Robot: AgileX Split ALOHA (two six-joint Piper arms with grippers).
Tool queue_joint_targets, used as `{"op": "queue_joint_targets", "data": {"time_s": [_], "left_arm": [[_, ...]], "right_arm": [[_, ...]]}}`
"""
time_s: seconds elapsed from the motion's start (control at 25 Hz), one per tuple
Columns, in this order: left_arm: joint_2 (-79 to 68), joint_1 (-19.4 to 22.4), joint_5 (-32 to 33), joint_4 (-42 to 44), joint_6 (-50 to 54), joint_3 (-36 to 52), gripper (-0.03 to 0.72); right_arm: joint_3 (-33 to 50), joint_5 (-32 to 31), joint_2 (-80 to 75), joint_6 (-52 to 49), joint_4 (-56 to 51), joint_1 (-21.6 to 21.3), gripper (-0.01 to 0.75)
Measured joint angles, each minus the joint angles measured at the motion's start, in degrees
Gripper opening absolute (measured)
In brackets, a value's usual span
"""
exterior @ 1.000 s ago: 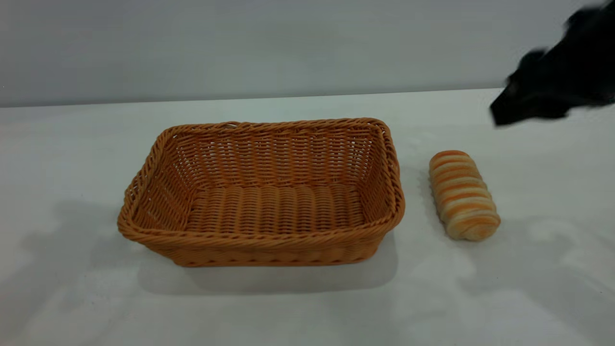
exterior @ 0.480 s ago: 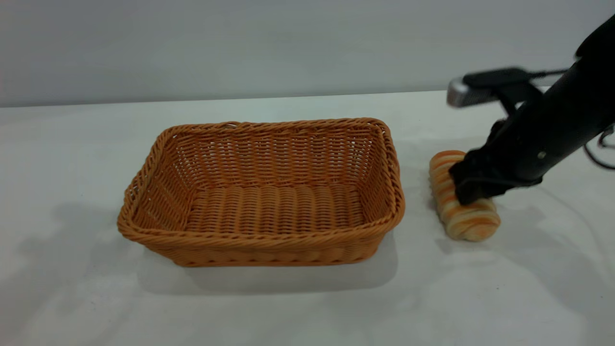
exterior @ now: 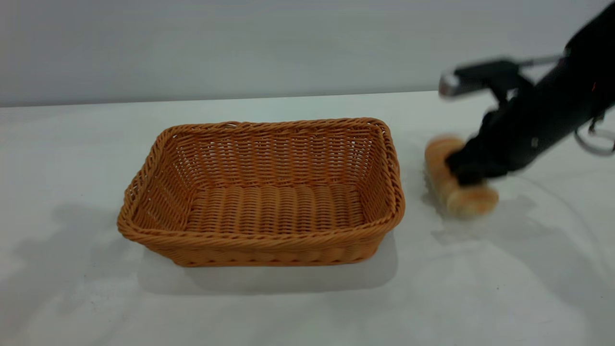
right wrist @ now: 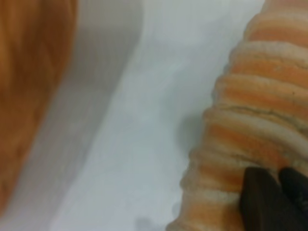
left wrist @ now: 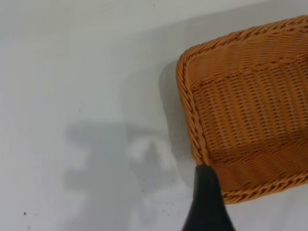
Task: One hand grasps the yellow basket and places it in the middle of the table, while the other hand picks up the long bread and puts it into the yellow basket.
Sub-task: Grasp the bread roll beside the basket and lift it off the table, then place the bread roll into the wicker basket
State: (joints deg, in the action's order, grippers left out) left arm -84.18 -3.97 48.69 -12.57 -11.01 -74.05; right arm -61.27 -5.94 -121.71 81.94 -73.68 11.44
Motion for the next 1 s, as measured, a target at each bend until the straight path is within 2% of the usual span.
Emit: {"op": "queue_joint_targets", "data": {"time_s": [0.12,0.24,0.36,0.44,0.6,0.8,0.88,1.0], "left_arm": [[0.0,0.0,0.2,0.6,0.0,0.0,0.566],[0.0,0.0,0.4,0.9,0.0,0.0,0.557],[0.0,0.0,1.0,0.9,0.0,0.0,0.557],[0.0,0.0,1.3,1.1,0.0,0.0,0.555],[0.1,0.0,1.9,1.9,0.0,0.0,0.555],[3.2,0.0,5.0,5.3,0.2,0.0,0.555],[5.8,0.0,6.4,7.0,1.1,0.0,0.555],[11.1,0.0,10.8,9.7,3.5,0.0,0.555]], "right_arm": [[-0.2,-1.1,6.6,0.0,0.4,0.0,0.022],[-2.3,-6.7,11.4,0.0,0.7,1.6,0.022],[-4.9,-11.8,12.6,0.0,0.9,6.8,0.024],[-6.0,-13.0,12.1,0.0,0.8,10.4,0.040],[-7.6,-13.8,9.6,0.0,0.4,15.2,0.146],[-7.9,-13.8,8.8,-0.7,0.5,15.3,0.334],[-8.0,-14.2,9.9,-3.2,2.1,14.8,0.351],[-8.0,-17.7,13.8,-11.9,10.1,13.9,0.343]]}}
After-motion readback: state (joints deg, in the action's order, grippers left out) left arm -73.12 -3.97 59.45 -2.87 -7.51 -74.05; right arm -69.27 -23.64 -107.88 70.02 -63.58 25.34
